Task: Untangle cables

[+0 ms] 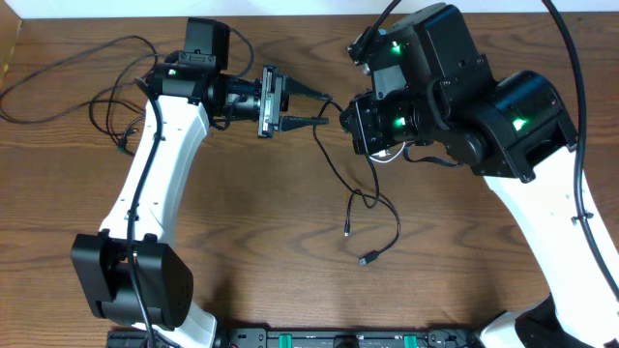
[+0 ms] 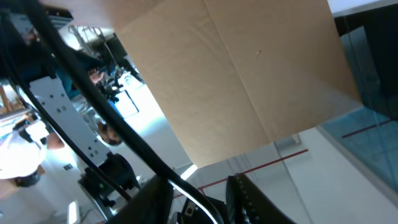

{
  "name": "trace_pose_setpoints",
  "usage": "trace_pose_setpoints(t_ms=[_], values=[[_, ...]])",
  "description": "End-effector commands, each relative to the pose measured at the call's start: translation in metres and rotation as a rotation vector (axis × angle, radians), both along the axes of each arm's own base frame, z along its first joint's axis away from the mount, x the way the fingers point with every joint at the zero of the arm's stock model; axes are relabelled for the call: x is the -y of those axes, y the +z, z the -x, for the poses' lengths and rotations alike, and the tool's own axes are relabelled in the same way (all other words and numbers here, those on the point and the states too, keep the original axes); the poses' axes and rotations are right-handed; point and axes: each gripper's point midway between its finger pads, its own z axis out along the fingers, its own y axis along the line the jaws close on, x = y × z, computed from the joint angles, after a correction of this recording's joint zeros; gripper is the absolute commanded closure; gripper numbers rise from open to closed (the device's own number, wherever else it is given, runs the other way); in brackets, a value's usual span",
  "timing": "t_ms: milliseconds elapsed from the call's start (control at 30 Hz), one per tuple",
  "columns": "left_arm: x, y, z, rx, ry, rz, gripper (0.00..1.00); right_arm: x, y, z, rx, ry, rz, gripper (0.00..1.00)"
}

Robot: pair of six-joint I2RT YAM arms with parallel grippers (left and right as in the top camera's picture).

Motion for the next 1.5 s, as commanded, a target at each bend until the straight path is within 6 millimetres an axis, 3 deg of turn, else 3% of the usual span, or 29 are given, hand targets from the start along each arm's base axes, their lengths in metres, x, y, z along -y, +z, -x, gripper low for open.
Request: trace_pose_setpoints(t_ms=[0,67,300,367,400,433,500,667,767,900,1033,1067,1200,1267,1367,1467], values=[[0.001,0.001,0.001,-0.030,-0.005,0.012,0.81,-0.001,0.000,0.001,0.009,0.008,0.007,0.99],[0.001,0.001,0.001,-0.037,-0.004,0.011,0.92,-0.001,0.000,0.001,0.009,0.008,0.007,0.99],[0.000,-0.007,-0.006,0.051,0.015,-0.033,0.92,-0.001,0.000,0.001,0.009,0.008,0.008,0.98],[-0.002,-0.016,-0.017,0.143,0.044,-0.092,0.92,-0.001,0.000,0.001,0.009,0.008,0.008,0.86],[-0.003,-0.020,-0.022,0.197,0.055,-0.120,0.93,0.000,0.000,0.001,0.009,0.008,0.008,0.75],[-0.005,-0.027,-0.035,0.369,0.069,-0.183,0.92,0.000,-0.001,0.002,0.003,0.007,0.012,0.48],[-0.008,-0.033,-0.045,0.522,0.069,-0.235,0.92,0.002,-0.003,0.004,-0.007,0.005,0.019,0.37],[-0.014,-0.044,-0.051,0.670,0.050,-0.319,0.93,0.019,-0.014,0.003,-0.017,-0.045,0.104,0.15],[-0.018,-0.038,-0.053,0.716,0.059,-0.360,0.93,0.025,-0.017,0.003,-0.027,-0.061,0.127,0.13],[-0.040,-0.028,-0.053,0.766,0.103,-0.553,0.93,0.032,-0.019,0.002,-0.045,-0.077,0.131,0.11],[-0.075,0.005,-0.046,0.849,0.152,-0.746,0.93,0.040,-0.021,0.000,-0.058,-0.096,0.140,0.05],[-0.092,0.023,-0.042,0.891,0.175,-0.823,0.93,0.041,-0.021,-0.001,-0.058,-0.100,0.139,0.05],[-0.142,0.058,-0.033,0.962,0.231,-1.056,0.93,0.041,-0.021,-0.001,-0.059,-0.099,0.140,0.04],[-0.203,0.084,-0.032,1.024,0.280,-1.341,0.92,0.041,-0.021,-0.001,-0.054,-0.090,0.145,0.03],[-0.259,0.093,-0.030,0.973,0.344,-1.570,0.93,0.041,-0.021,0.000,-0.053,-0.087,0.146,0.04],[-0.301,0.091,-0.022,0.867,0.403,-1.685,0.93,0.041,-0.021,0.000,-0.052,-0.087,0.146,0.03]])
